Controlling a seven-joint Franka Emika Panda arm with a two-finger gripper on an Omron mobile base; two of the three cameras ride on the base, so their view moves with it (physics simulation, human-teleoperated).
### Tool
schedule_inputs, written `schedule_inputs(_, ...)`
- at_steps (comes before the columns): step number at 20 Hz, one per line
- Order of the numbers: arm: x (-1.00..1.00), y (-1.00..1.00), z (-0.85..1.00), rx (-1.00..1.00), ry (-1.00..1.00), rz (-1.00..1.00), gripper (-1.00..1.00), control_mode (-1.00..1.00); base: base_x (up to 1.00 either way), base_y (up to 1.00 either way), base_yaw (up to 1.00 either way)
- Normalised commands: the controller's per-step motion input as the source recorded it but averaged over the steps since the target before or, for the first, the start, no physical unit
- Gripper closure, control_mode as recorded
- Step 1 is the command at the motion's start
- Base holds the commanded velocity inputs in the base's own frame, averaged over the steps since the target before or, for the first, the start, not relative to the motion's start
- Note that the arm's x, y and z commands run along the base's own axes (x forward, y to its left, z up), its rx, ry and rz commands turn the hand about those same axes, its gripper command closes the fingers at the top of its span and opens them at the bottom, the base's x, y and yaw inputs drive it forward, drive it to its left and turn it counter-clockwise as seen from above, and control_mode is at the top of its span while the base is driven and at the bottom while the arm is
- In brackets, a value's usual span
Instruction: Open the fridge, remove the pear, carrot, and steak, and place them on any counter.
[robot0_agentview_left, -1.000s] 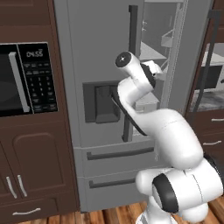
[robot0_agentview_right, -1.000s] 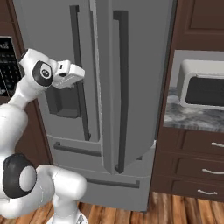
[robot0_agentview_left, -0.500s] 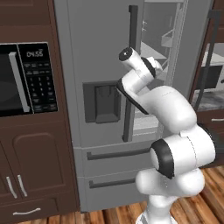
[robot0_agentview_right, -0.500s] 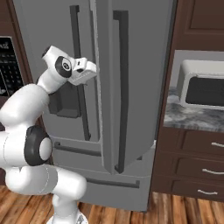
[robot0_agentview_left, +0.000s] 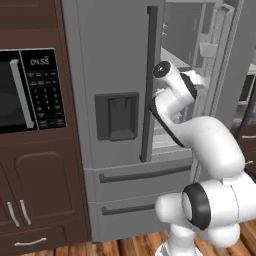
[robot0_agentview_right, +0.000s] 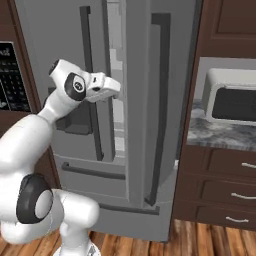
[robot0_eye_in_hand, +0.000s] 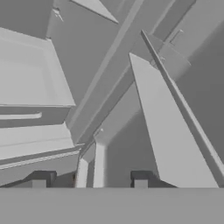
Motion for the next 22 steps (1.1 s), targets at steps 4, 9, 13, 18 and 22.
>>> schedule_inputs(4, -0.81, -1.0, 0.0, 0.04, -0.17, -0.03, -1.0, -1.0, 0.0, 0.0, 0.0)
schedule_inputs(9, -0.16, -1.0, -0.13, 0.13, -0.02, -0.05, -1.0, -1.0, 0.0, 0.0, 0.0)
schedule_inputs(13, 0.0, -0.71, -0.04, 0.15, -0.02, 0.01, -1.0, -1.0, 0.0, 0.0, 0.0)
schedule_inputs(18, -0.01, 0.27, -0.11, 0.18, -0.07, 0.08, -1.0, -1.0, 0.0, 0.0, 0.0)
schedule_inputs(22, -0.33, 0.95, 0.0, 0.17, -0.02, 0.21, -1.0, -1.0, 0.0, 0.0, 0.0)
